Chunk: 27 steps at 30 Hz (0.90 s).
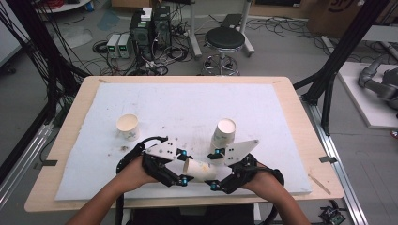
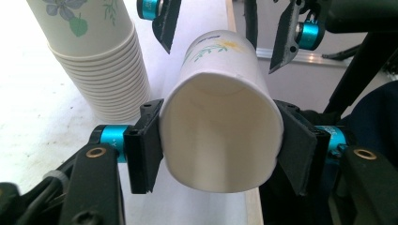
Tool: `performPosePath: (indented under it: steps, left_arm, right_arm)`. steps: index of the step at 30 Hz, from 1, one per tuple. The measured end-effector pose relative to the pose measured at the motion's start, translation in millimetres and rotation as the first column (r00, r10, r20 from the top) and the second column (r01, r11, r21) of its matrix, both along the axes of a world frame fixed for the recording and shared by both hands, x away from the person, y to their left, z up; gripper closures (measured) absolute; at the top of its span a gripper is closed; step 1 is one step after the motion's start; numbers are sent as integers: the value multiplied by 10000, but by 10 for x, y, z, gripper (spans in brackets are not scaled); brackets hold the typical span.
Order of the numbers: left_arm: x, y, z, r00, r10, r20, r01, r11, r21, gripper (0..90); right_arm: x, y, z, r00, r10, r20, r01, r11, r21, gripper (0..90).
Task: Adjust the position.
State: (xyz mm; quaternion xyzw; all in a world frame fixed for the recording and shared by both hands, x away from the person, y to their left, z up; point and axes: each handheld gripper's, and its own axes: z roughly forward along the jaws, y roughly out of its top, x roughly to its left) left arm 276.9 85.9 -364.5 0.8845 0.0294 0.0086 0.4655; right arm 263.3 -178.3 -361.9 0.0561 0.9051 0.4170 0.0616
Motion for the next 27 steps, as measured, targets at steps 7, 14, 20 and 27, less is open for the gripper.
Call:
performPosePath:
  steps: [7,14,20,27]
  left_arm:
    - [9,-25,7,10000,-27,-87,30,9992,395,389]
    - [28,-64,49,9999,44,-92,-34,9949,1008,389]
    - [47,-103,106,10000,80,-55,-70,9867,1626,389]
    - [74,-145,136,9999,83,-60,-68,9763,2165,392]
  right_arm:
    - [10,51,19,9999,74,95,-71,9995,-306,228]
    - [14,115,38,9994,106,327,-76,9959,-902,227]
    - [18,167,46,9991,169,396,-118,9919,-1268,228]
    - [32,199,27,9987,220,466,-146,9882,-1527,228]
